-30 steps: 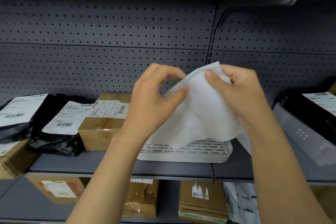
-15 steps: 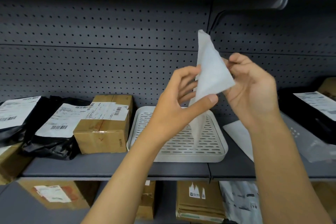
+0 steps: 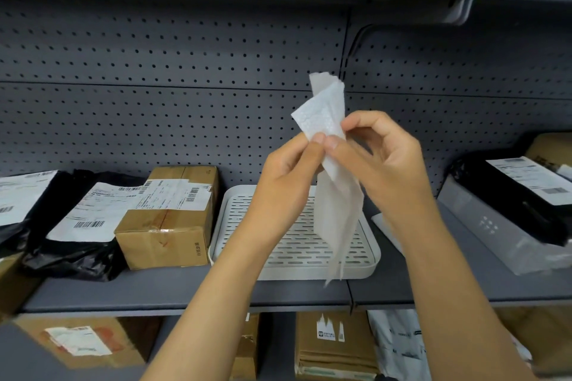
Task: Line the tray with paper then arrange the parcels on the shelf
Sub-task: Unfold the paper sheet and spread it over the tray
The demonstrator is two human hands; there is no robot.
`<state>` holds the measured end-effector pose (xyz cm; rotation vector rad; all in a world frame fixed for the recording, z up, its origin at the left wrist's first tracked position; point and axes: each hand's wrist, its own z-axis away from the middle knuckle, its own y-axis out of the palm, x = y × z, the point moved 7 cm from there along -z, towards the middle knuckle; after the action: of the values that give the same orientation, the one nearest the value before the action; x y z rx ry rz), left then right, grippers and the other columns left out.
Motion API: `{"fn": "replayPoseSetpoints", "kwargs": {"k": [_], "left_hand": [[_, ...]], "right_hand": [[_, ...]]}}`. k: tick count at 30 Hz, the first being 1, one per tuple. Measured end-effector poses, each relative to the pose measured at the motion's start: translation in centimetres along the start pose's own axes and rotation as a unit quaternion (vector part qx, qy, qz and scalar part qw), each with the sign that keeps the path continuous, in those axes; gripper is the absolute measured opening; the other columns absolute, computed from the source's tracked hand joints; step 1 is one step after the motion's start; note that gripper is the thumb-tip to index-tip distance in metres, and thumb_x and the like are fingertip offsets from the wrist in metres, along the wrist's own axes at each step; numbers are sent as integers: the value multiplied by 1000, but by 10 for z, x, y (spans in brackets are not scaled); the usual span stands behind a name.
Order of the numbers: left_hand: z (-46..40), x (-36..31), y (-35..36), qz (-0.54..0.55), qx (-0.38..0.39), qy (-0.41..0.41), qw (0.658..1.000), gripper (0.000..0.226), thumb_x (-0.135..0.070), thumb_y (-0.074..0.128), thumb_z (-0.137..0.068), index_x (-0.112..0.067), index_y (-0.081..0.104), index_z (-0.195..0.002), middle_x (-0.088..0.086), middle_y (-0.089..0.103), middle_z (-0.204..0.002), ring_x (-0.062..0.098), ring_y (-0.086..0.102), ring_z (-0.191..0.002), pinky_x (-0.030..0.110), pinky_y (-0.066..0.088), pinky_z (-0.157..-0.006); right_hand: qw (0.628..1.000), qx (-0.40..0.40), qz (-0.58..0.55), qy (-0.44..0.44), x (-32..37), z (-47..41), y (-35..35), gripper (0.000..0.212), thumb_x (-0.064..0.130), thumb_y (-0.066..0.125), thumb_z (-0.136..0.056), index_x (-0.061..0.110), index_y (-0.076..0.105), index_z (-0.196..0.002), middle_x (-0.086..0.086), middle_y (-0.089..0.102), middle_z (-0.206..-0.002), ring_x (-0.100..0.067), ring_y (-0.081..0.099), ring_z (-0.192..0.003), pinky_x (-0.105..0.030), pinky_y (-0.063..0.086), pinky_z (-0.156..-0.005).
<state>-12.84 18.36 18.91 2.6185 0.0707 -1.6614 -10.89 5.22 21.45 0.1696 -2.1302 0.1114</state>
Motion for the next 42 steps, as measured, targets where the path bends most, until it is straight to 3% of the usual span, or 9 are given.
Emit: {"fn": "replayPoseSetpoints", "kwargs": {"k": [3,10,13,16,19,21,29,39,42], "left_hand": [[-1,2,-3,1,-20,2,1000,37,-22,43,-109,-10,67,-83,-9,69,-75,6,68,-81,24,56,-84],[-3,10,-14,39,-61,-35,997,38,-24,43,-108,5,69,-104,25,75,-101,24,72,-88,31,59,-81],[-3,7,-23,22,-81,-36,996,42,-25,44,-107,-10,66,-74,1,65,-70,11,61,-68,24,52,-68],[-3,6,-38,-7,-131,-51,990,50,-25,45,-105,-27,35,-55,-14,36,-53,3,32,-48,17,31,-49],[-6,7,-61,-41,-189,-48,980,42,-31,47,-100,-25,24,-66,-4,29,-61,15,27,-58,29,26,-58],[-8,8,-78,-86,-220,-40,971,40,-35,46,-99,-23,20,-70,0,26,-67,19,25,-66,36,23,-65],[-15,8,-119,-285,-261,-28,922,42,-38,38,-102,-20,24,-67,-5,26,-61,17,23,-58,36,21,-56],[-29,37,-148,-465,-263,-78,842,48,-41,35,-104,-15,33,-64,3,43,-61,25,37,-57,36,32,-58],[-36,59,-154,-512,-255,-119,812,47,-40,33,-103,-8,46,-72,8,49,-66,36,50,-70,38,37,-64]], "right_hand": [[1000,4,27,-5,-4,2,6,24,10,82,-83,12,67,-103,-18,64,-120,-14,68,-110,-27,56,-96],[998,-33,50,32,-18,2,-1,8,12,70,-93,11,72,-101,-4,79,-98,-21,76,-94,-37,62,-84],[995,-79,41,38,-19,0,-9,7,14,70,-93,11,72,-100,-7,79,-96,-17,75,-87,-33,59,-80],[991,-122,47,41,-18,-1,-22,4,20,71,-93,19,71,-97,-15,78,-87,-30,68,-75,-50,58,-70],[986,-148,68,36,-15,-3,-34,2,24,70,-93,26,70,-95,-15,77,-80,-46,70,-75,-54,58,-64],[984,-157,83,33,-13,-5,-39,4,25,69,-94,29,69,-94,-9,79,-77,-36,73,-69,-48,57,-55],[974,-166,156,19,-18,-16,-60,12,30,65,-96,40,68,-99,-23,74,-83,-55,62,-75,-56,55,-57],[954,-146,259,36,-66,-43,-80,30,22,56,-98,34,62,-124,5,76,-76,-24,66,-63,-28,51,-58],[948,-124,286,57,-97,-49,-79,31,26,57,-96,33,61,-126,-7,76,-78,-29,68,-68,-35,53,-61]]}}
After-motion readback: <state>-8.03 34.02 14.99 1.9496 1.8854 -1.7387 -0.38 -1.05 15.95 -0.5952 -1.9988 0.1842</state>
